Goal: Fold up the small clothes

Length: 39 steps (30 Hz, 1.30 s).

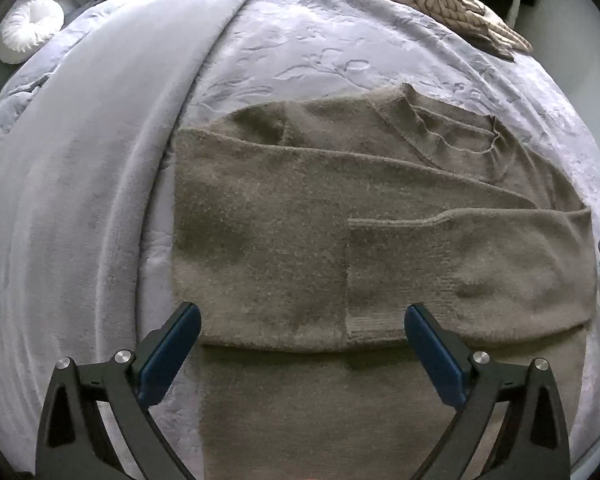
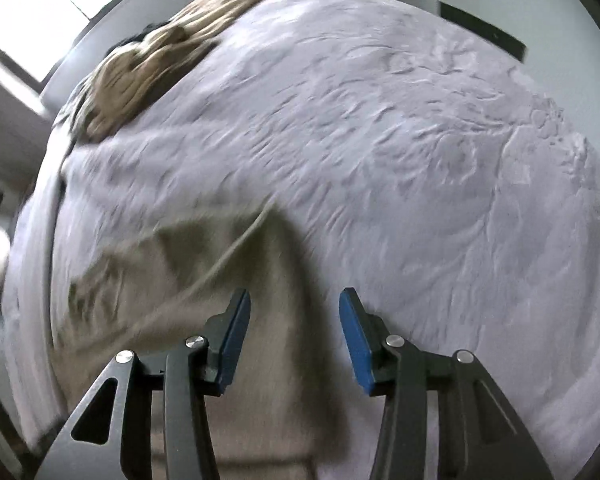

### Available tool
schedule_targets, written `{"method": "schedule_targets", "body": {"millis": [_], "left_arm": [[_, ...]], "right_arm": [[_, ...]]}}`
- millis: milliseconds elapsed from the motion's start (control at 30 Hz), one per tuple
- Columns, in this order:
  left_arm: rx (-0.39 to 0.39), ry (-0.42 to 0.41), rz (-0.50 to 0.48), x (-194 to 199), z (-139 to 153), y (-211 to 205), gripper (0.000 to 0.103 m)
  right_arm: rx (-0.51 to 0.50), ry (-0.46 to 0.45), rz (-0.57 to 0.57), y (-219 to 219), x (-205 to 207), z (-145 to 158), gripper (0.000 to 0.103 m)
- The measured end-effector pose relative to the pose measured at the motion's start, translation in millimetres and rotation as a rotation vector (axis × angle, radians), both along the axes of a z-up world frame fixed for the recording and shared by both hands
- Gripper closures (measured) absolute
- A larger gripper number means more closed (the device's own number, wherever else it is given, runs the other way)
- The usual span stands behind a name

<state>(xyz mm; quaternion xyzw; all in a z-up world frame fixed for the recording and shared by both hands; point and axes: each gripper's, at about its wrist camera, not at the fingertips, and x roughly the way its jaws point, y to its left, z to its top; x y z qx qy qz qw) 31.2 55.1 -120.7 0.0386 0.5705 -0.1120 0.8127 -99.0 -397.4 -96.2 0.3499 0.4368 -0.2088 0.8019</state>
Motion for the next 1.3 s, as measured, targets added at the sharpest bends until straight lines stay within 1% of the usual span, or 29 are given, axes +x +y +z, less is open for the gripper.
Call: {"method": "schedule_targets", "body": {"millis": [67, 100, 133, 200, 233, 300, 333, 400, 467, 500, 533, 600, 633, 700, 767, 800, 867, 933, 967, 1033, 1067, 1133, 1200, 1300], "left_arm": [[-0.001, 0.006, 0.005, 4, 2, -4, 0.001], [0.002, 0.008, 0.006, 6, 1, -4, 0.001], [0.006, 0.006, 0.005, 8, 2, -4, 0.001], [0.015, 0.001, -0.002, 5, 6, -4, 0.001], [0.019, 0.000, -0.006, 4, 7, -4, 0.001], [0.033, 0.003, -0.014, 3, 6, -6, 0.001], [0.039, 0.007, -0.018, 3, 5, -7, 0.001], [0.050, 0.015, -0.019, 3, 3, -10, 0.001], [0.061, 0.020, -0.021, 1, 1, -13, 0.001], [0.066, 0.021, -0.022, 1, 1, -14, 0.001], [0.069, 0.023, -0.021, 1, 0, -14, 0.001], [0.069, 0.029, -0.018, 2, 0, -14, 0.001], [0.067, 0.029, -0.014, 2, 1, -13, 0.001], [0.059, 0.027, -0.010, 2, 3, -12, 0.001], [0.050, 0.019, -0.003, 2, 5, -11, 0.001], [0.054, 0.017, 0.000, 3, 4, -10, 0.001], [0.082, 0.019, 0.012, 4, 0, -5, 0.001], [0.101, 0.037, 0.029, 5, -11, 3, 0.001], [0.109, 0.061, 0.046, 6, -18, 10, 0.001], [0.077, 0.077, 0.065, 6, -20, 20, 0.001], [0.074, 0.082, 0.076, 5, -19, 25, 0.001], [0.095, 0.088, 0.087, 4, -16, 31, 0.001], [0.102, 0.100, 0.084, 0, -12, 36, 0.001], [0.116, 0.097, 0.067, -8, -1, 36, 0.001]], "right_arm": [[0.052, -0.007, -0.027, -13, 7, -6, 0.071], [0.064, -0.006, -0.020, -16, 12, -8, 0.071], [0.051, 0.010, 0.003, -15, 19, -10, 0.071], [-0.002, 0.046, 0.060, -9, 31, -12, 0.071], [-0.047, 0.076, 0.096, -3, 38, -14, 0.071], [-0.123, 0.116, 0.130, 2, 46, -15, 0.071], [-0.160, 0.134, 0.127, 4, 49, -15, 0.071], [-0.200, 0.149, 0.100, 3, 50, -12, 0.071], [-0.244, 0.167, 0.044, 1, 49, -6, 0.071], [-0.261, 0.181, 0.020, 0, 48, -3, 0.068], [-0.254, 0.179, -0.004, -2, 43, 0, 0.068], [-0.176, 0.113, -0.009, -4, 31, 8, 0.068], [-0.134, 0.074, 0.010, 0, 24, 13, 0.068], [-0.098, 0.031, 0.066, 14, 12, 20, 0.068], [-0.061, 0.002, 0.158, 36, 1, 20, 0.069], [-0.043, 0.007, 0.197, 46, -4, 16, 0.074], [-0.037, 0.064, 0.260, 64, -11, 2, 0.083], [-0.040, 0.132, 0.287, 77, -18, -18, 0.086], [-0.036, 0.135, 0.285, 79, -21, -22, 0.087], [-0.032, 0.121, 0.274, 81, -26, -20, 0.087], [-0.026, 0.125, 0.270, 80, -26, -17, 0.087], [-0.011, 0.131, 0.264, 77, -28, -11, 0.083], [0.003, 0.129, 0.258, 78, -34, -5, 0.083], [0.054, 0.117, 0.255, 83, -37, 4, 0.083]]}}
